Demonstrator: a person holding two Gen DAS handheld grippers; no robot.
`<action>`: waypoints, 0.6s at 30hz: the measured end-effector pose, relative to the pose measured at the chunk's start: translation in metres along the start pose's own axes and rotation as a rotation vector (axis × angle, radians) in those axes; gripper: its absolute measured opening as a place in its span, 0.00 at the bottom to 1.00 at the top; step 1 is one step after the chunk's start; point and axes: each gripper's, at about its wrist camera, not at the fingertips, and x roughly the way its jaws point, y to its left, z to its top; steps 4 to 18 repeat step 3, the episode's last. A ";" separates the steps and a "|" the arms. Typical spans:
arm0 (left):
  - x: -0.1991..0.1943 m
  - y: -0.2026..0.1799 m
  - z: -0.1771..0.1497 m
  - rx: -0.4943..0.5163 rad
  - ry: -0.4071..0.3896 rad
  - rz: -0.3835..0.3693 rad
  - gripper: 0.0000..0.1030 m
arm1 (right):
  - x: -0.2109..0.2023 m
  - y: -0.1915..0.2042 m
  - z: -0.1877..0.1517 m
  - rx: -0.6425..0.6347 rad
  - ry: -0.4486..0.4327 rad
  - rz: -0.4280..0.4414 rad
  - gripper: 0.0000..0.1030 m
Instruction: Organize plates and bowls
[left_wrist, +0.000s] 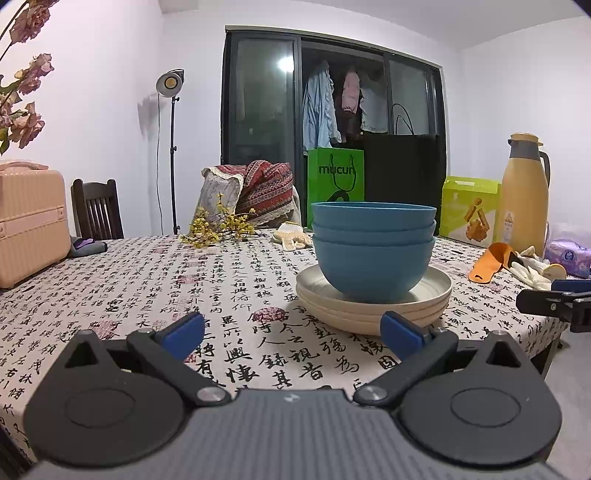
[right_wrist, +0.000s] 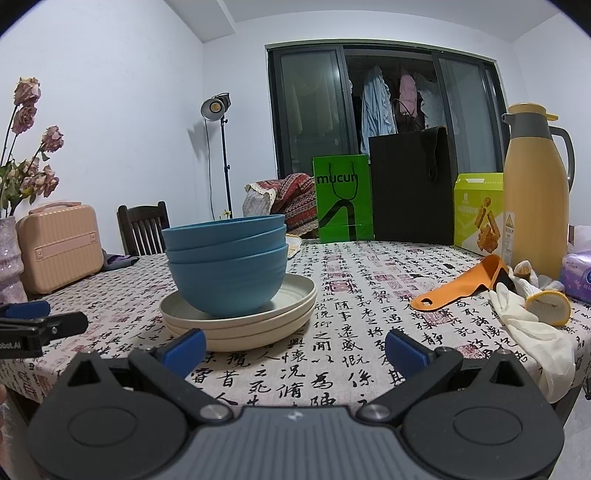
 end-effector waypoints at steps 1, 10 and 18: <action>0.000 0.000 0.000 0.000 -0.002 -0.002 1.00 | 0.000 0.000 0.000 0.000 0.000 0.000 1.00; -0.001 0.000 0.000 -0.001 -0.006 -0.006 1.00 | 0.001 -0.001 0.000 0.001 0.000 0.002 1.00; -0.001 0.000 0.000 -0.001 -0.006 -0.006 1.00 | 0.001 -0.001 0.000 0.001 0.000 0.002 1.00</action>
